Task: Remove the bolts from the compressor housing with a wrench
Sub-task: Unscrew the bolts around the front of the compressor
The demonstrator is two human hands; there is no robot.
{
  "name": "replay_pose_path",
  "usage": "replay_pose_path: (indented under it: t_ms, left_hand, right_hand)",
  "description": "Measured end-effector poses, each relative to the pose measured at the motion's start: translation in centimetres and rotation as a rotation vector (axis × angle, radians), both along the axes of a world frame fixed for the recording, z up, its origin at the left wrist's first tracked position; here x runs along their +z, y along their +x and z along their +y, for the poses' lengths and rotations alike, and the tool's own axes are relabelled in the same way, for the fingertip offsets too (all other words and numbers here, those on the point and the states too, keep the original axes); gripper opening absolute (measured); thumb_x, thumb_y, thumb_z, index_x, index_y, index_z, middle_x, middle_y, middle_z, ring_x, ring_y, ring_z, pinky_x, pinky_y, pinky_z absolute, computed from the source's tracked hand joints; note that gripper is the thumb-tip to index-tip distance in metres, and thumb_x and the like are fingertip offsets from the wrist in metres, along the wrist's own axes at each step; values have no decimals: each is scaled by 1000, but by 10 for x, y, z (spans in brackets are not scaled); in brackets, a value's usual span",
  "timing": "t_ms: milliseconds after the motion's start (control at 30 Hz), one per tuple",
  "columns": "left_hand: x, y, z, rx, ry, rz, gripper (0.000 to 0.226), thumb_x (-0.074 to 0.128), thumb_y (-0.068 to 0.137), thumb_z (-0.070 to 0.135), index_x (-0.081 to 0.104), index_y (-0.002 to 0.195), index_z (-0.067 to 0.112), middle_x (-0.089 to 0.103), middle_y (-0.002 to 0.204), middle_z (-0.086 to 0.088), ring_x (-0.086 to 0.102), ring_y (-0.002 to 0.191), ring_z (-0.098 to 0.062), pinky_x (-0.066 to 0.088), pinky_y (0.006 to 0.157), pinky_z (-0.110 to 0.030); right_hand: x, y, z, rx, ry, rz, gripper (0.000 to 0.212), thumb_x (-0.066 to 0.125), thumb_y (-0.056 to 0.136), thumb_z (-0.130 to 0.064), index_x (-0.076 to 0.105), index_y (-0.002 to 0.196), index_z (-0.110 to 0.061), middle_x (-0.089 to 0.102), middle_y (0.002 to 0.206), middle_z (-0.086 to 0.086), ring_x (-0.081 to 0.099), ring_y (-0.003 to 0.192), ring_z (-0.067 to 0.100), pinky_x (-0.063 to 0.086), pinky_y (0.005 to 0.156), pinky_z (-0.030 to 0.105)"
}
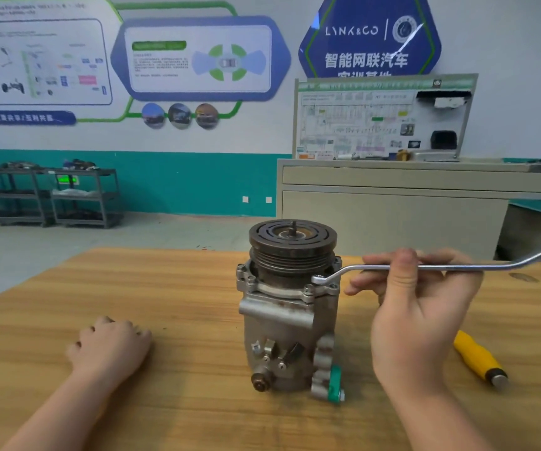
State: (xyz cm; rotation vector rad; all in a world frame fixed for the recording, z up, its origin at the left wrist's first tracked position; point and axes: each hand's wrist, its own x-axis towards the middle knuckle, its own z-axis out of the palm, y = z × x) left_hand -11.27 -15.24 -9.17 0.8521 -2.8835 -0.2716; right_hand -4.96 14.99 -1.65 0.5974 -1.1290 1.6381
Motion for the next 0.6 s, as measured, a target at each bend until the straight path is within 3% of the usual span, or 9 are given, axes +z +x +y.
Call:
replay_pose_path:
  t_ms: [233,300,400,433,500,600]
  left_hand:
    - [3,6,3,6,19,66,44,51,93,44,63,115,9,44,135,-16,41,125,-36,31,107,-45]
    - [12,11,14,-42,92,331,37,60,90,40,61,103,6,44,135,-19,40,125,-37,26,108,-49]
    - [33,35,56,-268,292,880,36,56,87,48,48,97,15,46,134,-13,40,126,-30,27,108,-50]
    - [40,47,76,-381,375,973,45,52,84,59,44,104,19,44,135,-6,38,128,-22,29,109,-44]
    - [47,66,115,-630,492,975,74,51,74,78,33,127,29,32,140,10,29,133,-6,25,111,-34]
    - [45,68,151,-880,500,875,109,53,63,85,13,147,27,19,152,9,20,142,-8,23,118,-39]
  right_hand:
    - [-5,3,-5,-113,152,147,17,55,95,-34,42,103,-42,62,80,2,65,54,16,52,54,25]
    - [-8,2,-6,-128,210,203,22,56,96,-29,44,107,-44,59,81,10,64,56,14,52,55,23]
    - [-11,1,-10,-183,298,262,18,54,97,-24,47,110,-34,57,87,3,61,62,11,51,55,25]
    - [-13,1,-12,-202,319,273,12,52,98,-24,47,109,-26,56,87,1,60,63,10,51,56,24]
    - [-14,2,-17,-228,337,288,13,48,100,-25,44,107,-15,54,88,-1,57,66,8,49,62,19]
    - [-17,4,-29,-273,432,340,19,44,102,-26,43,102,-8,52,87,0,56,69,11,47,67,15]
